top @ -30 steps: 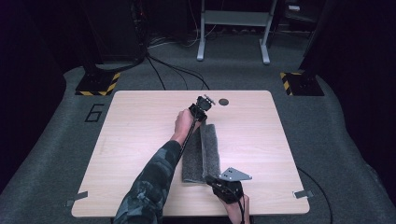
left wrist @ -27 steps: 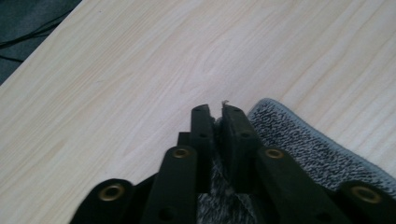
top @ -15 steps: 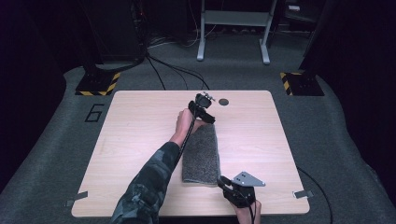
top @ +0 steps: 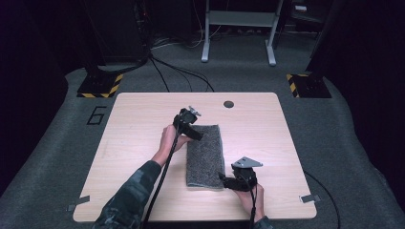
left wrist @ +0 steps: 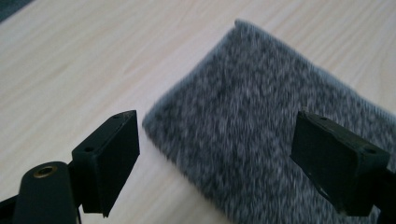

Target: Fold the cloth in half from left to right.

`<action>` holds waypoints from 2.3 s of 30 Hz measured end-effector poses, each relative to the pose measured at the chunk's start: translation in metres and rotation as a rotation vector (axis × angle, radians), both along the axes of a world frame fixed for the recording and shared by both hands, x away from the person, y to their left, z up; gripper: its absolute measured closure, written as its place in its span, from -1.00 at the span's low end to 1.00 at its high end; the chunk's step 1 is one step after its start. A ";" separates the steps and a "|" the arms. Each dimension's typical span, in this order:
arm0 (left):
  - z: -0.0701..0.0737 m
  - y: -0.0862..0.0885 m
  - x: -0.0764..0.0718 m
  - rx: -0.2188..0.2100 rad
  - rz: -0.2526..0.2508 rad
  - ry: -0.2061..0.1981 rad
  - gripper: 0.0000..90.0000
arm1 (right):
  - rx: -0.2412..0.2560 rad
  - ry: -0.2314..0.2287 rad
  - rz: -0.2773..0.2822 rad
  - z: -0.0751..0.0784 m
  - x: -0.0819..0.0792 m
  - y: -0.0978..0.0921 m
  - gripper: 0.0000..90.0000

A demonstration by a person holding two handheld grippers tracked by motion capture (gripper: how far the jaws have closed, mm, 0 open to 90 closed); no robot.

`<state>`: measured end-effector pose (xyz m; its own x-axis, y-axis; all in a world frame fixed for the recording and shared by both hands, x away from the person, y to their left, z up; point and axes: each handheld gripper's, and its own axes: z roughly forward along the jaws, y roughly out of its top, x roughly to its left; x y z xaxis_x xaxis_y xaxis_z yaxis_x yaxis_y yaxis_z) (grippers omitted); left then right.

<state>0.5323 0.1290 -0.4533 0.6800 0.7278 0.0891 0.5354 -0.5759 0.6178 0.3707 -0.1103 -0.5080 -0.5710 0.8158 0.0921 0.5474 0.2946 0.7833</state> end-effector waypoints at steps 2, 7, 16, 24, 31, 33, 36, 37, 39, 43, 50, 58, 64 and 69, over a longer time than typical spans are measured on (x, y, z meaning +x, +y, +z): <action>-0.006 0.008 -0.008 -0.015 0.003 -0.003 -0.68 | -0.003 0.017 0.002 -0.003 0.005 0.001 -0.44; -0.021 0.023 -0.035 -0.050 -0.015 0.015 -0.72 | -0.050 0.007 0.013 -0.004 0.014 0.000 -0.67; -0.047 0.034 -0.098 -0.039 -0.059 0.026 -0.73 | -0.086 0.022 -0.002 -0.007 0.022 -0.002 -0.75; -0.060 0.038 -0.123 -0.014 -0.060 0.008 -0.72 | -0.136 0.025 -0.009 -0.011 0.022 0.003 -0.75; -0.060 0.040 -0.130 -0.015 -0.059 -0.006 -0.72 | -0.155 0.020 0.011 -0.017 0.017 0.001 -0.74; -0.060 0.041 -0.133 -0.012 -0.060 -0.004 -0.72 | -0.164 0.021 0.026 -0.017 0.014 0.000 -0.74; -0.060 0.043 -0.139 -0.020 -0.061 0.003 -0.72 | -0.150 0.025 0.029 -0.017 0.009 0.001 -0.74; -0.059 0.044 -0.141 -0.027 -0.062 0.002 -0.72 | -0.163 0.018 0.042 -0.017 0.009 0.000 -0.74; -0.054 0.047 -0.145 -0.052 -0.067 0.003 -0.73 | -0.142 0.013 0.032 -0.016 0.006 0.000 -0.74; -0.049 0.046 -0.154 -0.074 -0.086 0.003 -0.73 | -0.114 -0.003 0.054 -0.008 0.006 -0.003 -0.77; -0.061 0.043 -0.165 -0.038 -0.093 0.005 -0.71 | -0.153 0.021 0.097 -0.012 -0.001 0.006 -0.79; -0.052 0.052 -0.156 -0.103 -0.077 0.008 -0.74 | -0.144 0.024 0.088 -0.007 0.004 0.006 -0.79; -0.040 0.053 -0.109 -0.122 -0.005 0.000 -0.74 | -0.114 0.008 0.042 0.009 0.042 0.004 -0.78; -0.050 0.044 -0.078 -0.089 0.035 0.036 -0.73 | -0.133 0.063 0.007 0.000 0.072 0.008 -0.78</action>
